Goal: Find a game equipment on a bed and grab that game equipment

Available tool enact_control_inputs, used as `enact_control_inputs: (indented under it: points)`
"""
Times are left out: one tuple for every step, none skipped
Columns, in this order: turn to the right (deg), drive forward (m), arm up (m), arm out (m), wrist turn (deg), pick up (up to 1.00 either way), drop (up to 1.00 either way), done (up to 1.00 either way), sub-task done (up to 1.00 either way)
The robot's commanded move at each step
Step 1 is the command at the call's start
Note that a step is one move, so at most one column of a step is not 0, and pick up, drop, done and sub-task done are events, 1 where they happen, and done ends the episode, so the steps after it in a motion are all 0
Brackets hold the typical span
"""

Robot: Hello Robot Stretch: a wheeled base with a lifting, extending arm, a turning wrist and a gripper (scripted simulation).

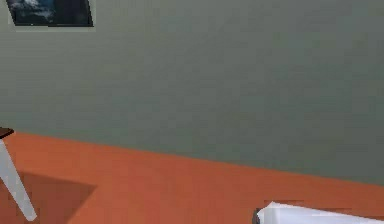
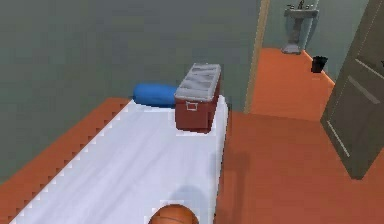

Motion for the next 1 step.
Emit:
enact_control_inputs:
  points:
    - [0.0, 0.00, 0.00, 0.00, 0.0, 0.00, 0.00, 1.00, 0.00]
